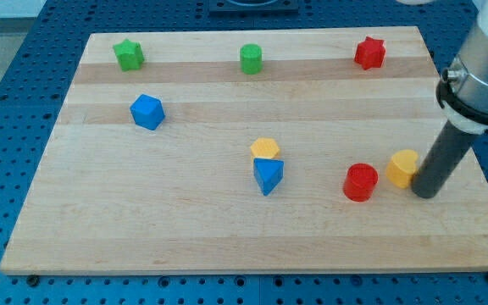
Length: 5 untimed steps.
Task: Move the yellow heart up a bit
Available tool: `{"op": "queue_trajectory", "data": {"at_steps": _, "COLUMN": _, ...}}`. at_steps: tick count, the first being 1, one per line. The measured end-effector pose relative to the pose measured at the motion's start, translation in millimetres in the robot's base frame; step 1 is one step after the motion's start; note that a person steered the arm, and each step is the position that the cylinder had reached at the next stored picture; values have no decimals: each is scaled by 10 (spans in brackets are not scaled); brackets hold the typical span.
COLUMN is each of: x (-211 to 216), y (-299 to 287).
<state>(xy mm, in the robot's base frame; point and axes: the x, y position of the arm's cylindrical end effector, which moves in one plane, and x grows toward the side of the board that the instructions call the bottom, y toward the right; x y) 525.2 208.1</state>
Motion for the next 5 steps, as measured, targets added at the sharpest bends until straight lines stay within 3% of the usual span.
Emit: {"op": "queue_trajectory", "data": {"at_steps": 5, "x": -716, "y": -604}}
